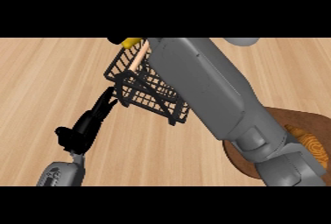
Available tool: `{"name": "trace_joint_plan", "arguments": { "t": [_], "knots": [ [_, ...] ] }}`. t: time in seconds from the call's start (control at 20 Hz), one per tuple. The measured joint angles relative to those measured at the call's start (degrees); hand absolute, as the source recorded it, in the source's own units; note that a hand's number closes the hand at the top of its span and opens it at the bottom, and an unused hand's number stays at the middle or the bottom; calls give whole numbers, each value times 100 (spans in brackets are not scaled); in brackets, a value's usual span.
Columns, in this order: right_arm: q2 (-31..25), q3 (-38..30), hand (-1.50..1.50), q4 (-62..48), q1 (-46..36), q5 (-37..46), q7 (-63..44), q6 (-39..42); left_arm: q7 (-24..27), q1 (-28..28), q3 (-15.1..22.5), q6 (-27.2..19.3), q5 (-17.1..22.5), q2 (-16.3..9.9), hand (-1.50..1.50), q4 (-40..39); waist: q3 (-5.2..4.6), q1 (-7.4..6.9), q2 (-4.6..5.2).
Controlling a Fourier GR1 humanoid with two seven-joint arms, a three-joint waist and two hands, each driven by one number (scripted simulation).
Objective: Pick the lemon from the cutting board and place it in the tiered basket
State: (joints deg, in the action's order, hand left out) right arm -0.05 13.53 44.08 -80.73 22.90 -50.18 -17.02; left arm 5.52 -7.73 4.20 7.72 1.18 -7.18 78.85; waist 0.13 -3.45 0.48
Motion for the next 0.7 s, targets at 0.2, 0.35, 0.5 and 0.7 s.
{"name": "trace_joint_plan", "arguments": {
  "t": [0.2, 0.35, 0.5, 0.7],
  "knots": [
    [-1, -99, -150, -215, -44, -768, -211, -371, -24, -34, -4, 26, 3, 4, 0, -11, -8, -35, 6],
    [-3, -197, -150, -286, -70, -1356, -322, -548, -54, -18, 9, -16, -22, 43, 0, 12, -6, -27, -1],
    [-5, -96, -150, -266, -72, -1862, -297, -874, 9, -4, -6, -24, -71, 19, 0, -14, -2, -1, -14],
    [-5, -59, -150, -300, -145, -1947, -165, -1427, 12, 131, -12, -87, -100, 50, 0, 77, -1, 101, -37]
  ]
}}
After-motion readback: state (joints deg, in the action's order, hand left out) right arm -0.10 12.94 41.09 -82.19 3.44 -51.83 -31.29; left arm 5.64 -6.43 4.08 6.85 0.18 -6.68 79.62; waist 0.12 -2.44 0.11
